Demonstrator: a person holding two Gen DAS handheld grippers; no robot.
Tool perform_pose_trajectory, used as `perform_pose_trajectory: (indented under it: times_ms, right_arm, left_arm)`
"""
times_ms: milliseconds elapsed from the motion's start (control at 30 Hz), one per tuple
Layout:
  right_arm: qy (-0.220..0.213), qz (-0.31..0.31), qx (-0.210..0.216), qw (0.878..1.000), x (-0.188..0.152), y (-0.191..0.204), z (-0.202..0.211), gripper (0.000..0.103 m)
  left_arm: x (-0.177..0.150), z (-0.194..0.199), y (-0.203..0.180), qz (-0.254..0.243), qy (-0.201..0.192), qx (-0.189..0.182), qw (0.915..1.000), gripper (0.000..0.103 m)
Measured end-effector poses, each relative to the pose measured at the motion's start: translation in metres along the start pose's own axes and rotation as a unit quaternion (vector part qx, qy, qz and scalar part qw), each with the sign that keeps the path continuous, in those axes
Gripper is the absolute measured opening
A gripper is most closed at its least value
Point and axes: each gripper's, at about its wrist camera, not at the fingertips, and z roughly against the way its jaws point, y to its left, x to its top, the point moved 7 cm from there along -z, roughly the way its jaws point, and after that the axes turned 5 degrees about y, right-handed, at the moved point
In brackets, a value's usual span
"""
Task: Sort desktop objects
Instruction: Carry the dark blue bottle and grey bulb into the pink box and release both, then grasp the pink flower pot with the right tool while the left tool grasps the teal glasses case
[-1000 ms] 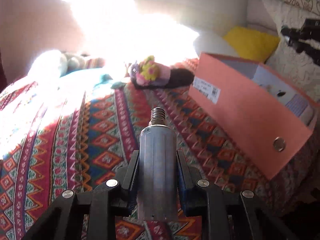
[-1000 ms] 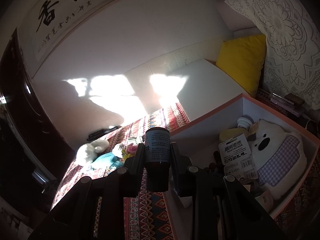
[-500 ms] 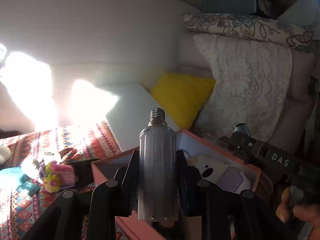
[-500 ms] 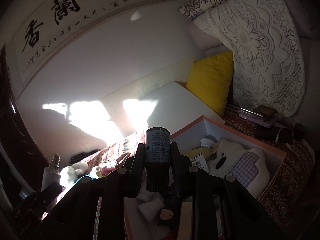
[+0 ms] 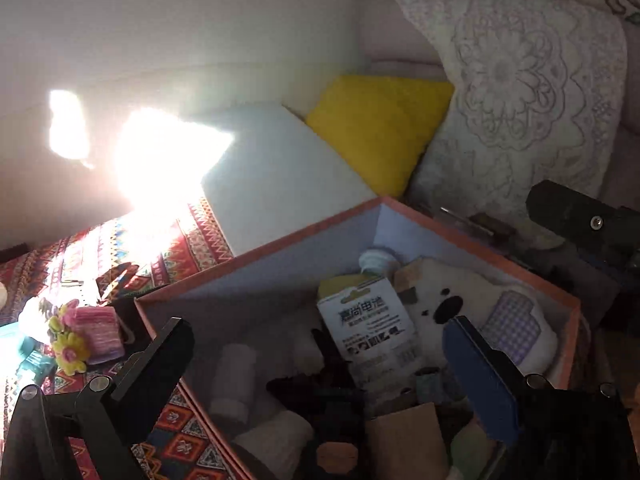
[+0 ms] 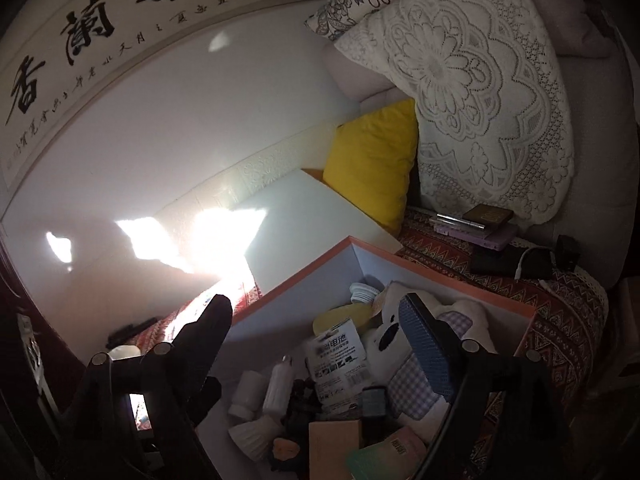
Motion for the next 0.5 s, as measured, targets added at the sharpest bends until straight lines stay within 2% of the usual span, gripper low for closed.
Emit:
perform_pose_trajectory:
  times_ms: [200,367,500]
  right_arm:
    - [0.003,0.012,0.006,1.0,-0.005,0.025,-0.006,0.089]
    - [0.017,0.028,0.022,0.999,-0.018,0.062,-0.017,0.089]
    - [0.031,0.047,0.044,0.997,-0.035,0.108,-0.029,0.089]
  left_arm:
    - [-0.008,0.019,0.041,0.015,-0.007,0.023,0.9996,0.102]
    - [-0.032,0.037,0.105,0.047,0.0,0.058,0.9972,0.102]
    - [-0.056,0.053,0.162,0.075,0.009,0.09,0.993,0.102]
